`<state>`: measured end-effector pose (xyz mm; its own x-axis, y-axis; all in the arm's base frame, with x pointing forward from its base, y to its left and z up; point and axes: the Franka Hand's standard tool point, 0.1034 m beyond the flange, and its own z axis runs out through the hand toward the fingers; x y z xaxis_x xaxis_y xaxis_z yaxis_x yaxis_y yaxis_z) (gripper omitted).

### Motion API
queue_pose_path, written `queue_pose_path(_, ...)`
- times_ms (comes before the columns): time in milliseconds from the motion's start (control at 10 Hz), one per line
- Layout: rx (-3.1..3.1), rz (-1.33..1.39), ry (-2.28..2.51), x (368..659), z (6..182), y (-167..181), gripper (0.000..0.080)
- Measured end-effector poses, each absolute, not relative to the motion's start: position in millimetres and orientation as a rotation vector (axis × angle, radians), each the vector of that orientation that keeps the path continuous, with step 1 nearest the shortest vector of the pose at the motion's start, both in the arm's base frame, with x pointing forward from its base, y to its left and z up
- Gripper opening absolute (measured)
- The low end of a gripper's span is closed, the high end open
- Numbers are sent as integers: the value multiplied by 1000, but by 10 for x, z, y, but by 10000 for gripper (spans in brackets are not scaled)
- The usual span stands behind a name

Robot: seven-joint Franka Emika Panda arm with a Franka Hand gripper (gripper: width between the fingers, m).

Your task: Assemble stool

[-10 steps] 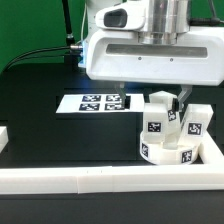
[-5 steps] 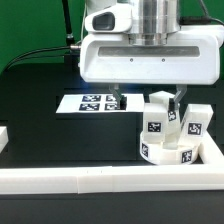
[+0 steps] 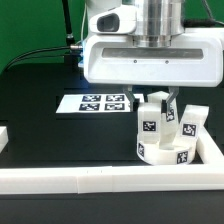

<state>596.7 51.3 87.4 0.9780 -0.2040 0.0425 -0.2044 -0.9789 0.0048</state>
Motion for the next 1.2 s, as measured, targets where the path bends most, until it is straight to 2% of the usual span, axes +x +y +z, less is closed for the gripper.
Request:
queue_pose_path(500, 3067, 67, -661, 5963, 867, 520, 333)
queue_pose_path(900, 2798, 120, -1516, 5936, 848, 628, 334)
queue_pose_path(1200, 2533, 92, -1980, 5951, 841, 665, 334)
